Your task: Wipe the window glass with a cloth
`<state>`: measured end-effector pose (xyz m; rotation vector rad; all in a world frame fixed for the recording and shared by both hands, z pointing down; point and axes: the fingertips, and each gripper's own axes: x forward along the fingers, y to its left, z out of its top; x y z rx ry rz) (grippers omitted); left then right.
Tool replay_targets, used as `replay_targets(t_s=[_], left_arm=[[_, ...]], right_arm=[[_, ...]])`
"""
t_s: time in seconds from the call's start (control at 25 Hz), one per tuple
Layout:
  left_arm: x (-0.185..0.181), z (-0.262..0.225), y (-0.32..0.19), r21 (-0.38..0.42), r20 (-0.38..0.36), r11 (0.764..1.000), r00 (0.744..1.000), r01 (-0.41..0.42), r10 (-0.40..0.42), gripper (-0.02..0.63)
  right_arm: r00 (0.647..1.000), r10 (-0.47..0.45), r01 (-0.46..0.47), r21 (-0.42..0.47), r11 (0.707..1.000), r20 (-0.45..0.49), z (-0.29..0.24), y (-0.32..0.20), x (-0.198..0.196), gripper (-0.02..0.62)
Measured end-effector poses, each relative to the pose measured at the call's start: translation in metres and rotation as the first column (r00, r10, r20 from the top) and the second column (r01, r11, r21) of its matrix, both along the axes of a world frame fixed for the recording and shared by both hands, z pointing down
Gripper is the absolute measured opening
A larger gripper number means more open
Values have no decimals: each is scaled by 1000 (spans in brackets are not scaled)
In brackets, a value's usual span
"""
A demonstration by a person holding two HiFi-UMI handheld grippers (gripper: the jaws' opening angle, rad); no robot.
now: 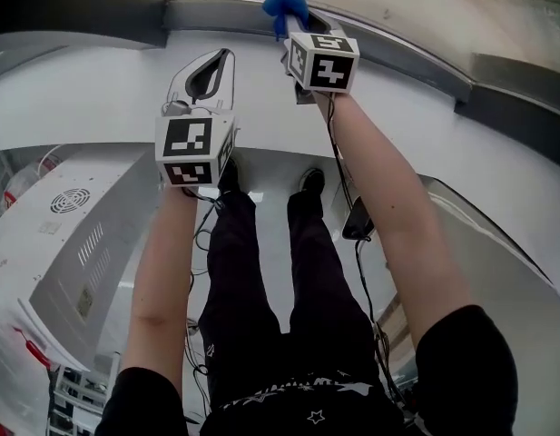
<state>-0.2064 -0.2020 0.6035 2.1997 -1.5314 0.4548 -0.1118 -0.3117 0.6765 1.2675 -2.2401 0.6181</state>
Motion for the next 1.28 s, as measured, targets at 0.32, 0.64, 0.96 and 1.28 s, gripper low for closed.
replay_targets(t_s=[0.32,0.64,0.96,1.28], left_arm=[[116,0,-12,-3,3,992,992,-126,126,9],[226,-5,-19,-2,15,965,965,-263,263,9],[317,-11,-34,12,24,940,940,-340,339,9],[376,-9,-29,6,52,923,922,-385,384,9]], right_arm=[[988,153,-154,-7,988,-14,-1,-4,149,77],[944,329,-329,6,944,-17,-8,-2,296,77],[893,450,-450,10,893,-3,-11,-1,404,77],[783,620,-621,13,784,42,-21,16,508,77]])
